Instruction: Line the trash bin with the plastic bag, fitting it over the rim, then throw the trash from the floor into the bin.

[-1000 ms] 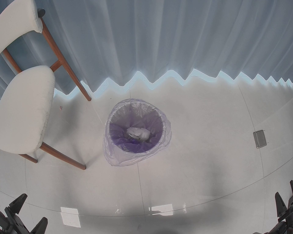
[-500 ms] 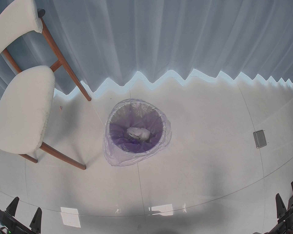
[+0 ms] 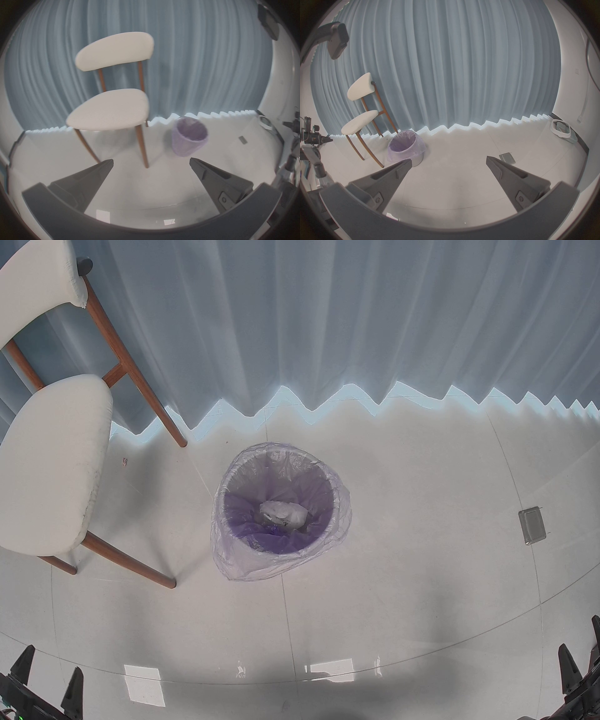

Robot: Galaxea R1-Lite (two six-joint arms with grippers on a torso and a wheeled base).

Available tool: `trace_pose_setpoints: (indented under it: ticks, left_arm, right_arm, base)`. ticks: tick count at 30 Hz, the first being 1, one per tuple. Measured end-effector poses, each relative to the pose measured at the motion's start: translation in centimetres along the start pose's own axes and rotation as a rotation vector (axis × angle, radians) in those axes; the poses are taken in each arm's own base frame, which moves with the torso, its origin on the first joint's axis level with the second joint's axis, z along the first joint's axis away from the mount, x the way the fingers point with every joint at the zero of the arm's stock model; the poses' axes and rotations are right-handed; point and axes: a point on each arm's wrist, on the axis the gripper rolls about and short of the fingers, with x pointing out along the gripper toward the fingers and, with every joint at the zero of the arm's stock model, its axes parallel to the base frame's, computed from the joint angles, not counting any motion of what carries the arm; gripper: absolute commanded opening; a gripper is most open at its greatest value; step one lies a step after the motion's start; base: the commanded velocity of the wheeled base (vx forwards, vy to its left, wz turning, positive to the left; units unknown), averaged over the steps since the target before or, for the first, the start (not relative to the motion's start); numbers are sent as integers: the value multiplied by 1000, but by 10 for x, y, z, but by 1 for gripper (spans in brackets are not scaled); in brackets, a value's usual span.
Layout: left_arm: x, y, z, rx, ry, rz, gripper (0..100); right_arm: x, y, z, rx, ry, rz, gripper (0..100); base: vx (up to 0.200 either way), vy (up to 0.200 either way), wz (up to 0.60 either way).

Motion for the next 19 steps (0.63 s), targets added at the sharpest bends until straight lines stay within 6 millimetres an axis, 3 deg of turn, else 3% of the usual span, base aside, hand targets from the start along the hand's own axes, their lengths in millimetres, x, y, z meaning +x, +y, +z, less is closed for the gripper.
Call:
trace_pose_setpoints:
  ticks: [5, 19]
  left_arm:
    - [-2, -1, -3, 27, -12, -116, 100]
    - [-3, -1, -3, 25, -27, -122, 100]
  right_arm:
    - [0, 0, -1, -14, 13, 18, 100]
    - [0, 0, -1, 4, 14, -6, 100]
  base:
    - [0, 0, 0]
    - [0, 0, 0]
